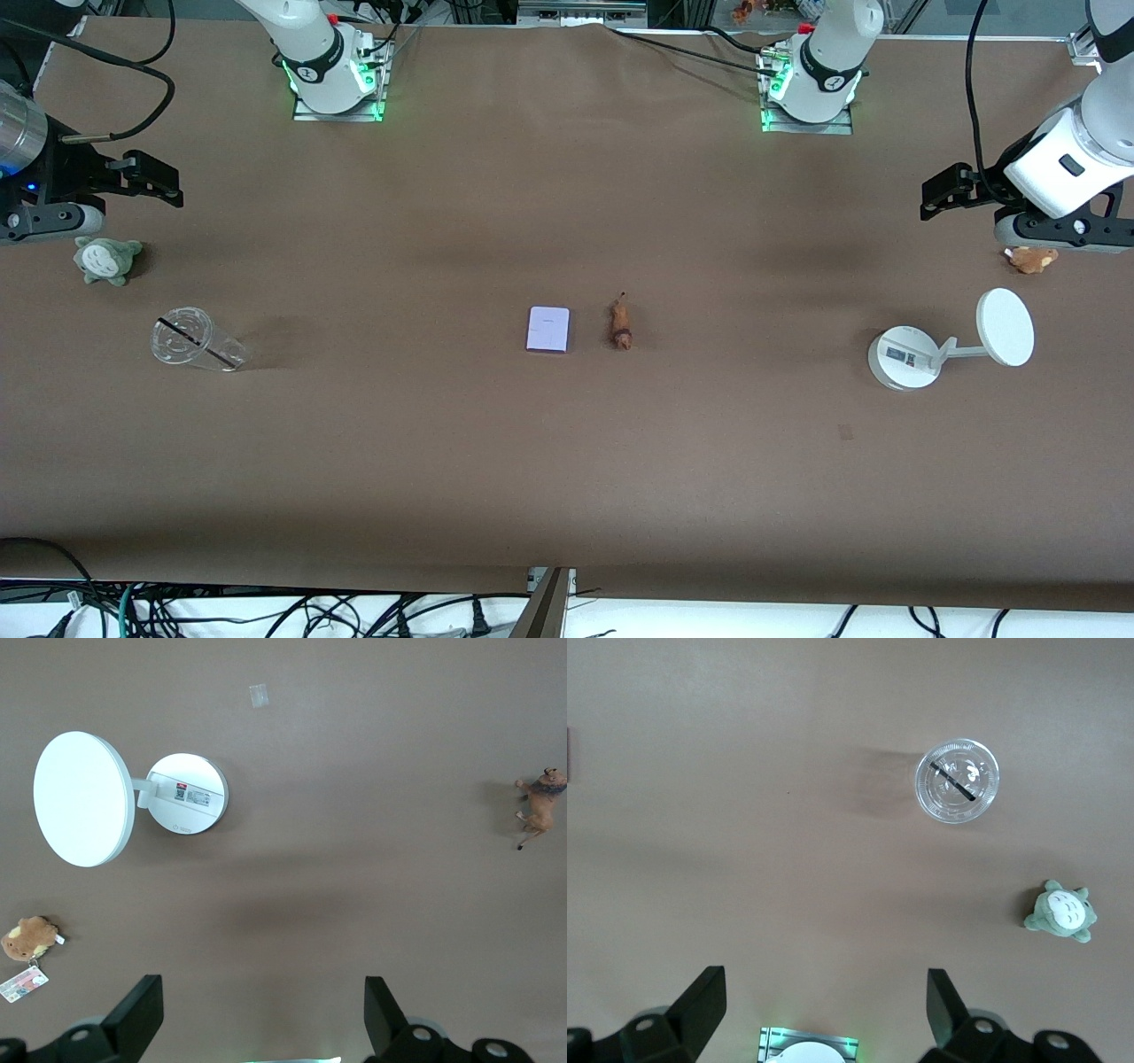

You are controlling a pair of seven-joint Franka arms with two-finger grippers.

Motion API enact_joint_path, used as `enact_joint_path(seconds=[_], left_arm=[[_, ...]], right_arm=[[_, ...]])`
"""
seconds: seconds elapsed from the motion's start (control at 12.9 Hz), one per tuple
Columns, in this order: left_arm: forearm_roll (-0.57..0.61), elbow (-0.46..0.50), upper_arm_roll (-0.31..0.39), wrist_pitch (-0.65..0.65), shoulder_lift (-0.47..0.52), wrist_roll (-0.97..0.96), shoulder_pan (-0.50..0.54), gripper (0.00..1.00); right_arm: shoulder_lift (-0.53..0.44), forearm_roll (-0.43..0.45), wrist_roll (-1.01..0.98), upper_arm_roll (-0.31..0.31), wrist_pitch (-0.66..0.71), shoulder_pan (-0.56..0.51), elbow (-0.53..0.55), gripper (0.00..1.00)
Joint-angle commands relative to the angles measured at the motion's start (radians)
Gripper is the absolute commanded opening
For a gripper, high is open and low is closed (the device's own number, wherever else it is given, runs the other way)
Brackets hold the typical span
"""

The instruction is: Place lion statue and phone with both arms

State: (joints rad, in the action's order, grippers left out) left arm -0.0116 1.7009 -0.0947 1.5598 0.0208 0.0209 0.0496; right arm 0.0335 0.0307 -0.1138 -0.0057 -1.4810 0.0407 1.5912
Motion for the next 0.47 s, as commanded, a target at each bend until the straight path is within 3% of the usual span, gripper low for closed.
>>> enact_joint_path(seconds=[0.0, 0.39], left_arm=[[-0.014, -0.018, 0.001, -0.018, 0.001, 0.019, 0.001, 1.0], [-0.014, -0.018, 0.0, -0.018, 0.001, 0.019, 0.0, 1.0]], right_arm=[[0.008, -0.02, 0.013, 0.001, 0.007, -0.001, -0.014, 1.0], [0.022, -0.02, 0.0, 0.001, 0.018, 0.001, -0.046, 1.0]])
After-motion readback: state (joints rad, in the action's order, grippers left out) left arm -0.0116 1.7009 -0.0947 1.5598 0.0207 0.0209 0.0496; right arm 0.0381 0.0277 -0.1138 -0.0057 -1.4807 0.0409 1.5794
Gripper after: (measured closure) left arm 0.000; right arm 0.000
